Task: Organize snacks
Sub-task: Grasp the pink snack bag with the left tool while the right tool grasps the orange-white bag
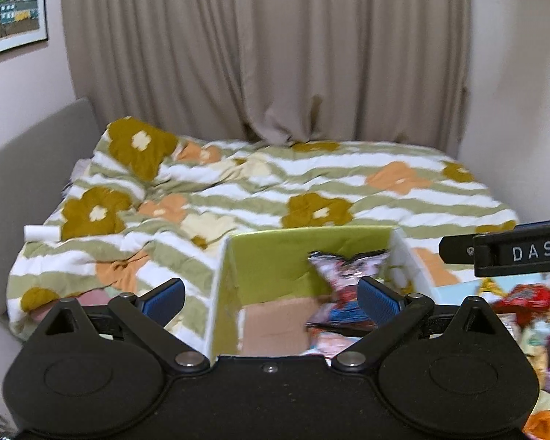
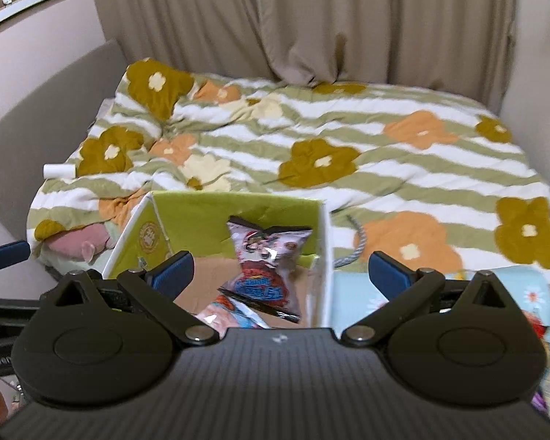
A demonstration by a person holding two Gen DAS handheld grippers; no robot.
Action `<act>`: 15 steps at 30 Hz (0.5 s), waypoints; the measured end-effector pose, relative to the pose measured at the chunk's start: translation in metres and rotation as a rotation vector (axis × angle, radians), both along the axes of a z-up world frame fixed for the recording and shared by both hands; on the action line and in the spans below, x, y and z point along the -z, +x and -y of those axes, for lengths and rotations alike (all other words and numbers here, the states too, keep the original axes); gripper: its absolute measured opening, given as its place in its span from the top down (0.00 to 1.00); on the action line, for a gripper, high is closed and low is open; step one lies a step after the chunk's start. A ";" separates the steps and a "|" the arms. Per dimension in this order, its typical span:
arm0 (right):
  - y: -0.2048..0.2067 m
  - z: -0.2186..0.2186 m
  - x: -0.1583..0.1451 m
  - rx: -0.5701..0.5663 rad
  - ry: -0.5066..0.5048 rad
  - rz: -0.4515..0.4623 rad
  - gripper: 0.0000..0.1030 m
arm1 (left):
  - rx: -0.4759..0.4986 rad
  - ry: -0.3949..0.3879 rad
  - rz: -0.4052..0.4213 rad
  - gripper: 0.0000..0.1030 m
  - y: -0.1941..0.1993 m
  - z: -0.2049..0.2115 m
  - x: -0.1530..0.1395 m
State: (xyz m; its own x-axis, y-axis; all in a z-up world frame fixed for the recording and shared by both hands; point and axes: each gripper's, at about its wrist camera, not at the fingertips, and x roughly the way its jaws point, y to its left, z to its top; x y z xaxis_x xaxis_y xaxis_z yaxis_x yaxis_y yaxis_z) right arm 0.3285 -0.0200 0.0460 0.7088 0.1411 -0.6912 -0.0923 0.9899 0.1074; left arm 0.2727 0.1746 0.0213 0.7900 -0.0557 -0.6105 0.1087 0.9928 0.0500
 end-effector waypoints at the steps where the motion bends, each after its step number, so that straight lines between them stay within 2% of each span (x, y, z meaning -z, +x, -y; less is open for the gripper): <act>1: -0.008 0.005 -0.003 0.010 0.004 0.005 0.00 | 0.012 -0.006 0.005 0.01 -0.005 0.004 -0.002; 8: -0.064 0.062 -0.017 0.080 0.026 0.038 0.00 | 0.107 -0.040 0.015 0.01 -0.050 0.043 -0.009; 15: -0.117 0.141 -0.005 0.136 0.031 0.030 0.00 | 0.222 -0.015 -0.022 0.01 -0.092 0.110 0.010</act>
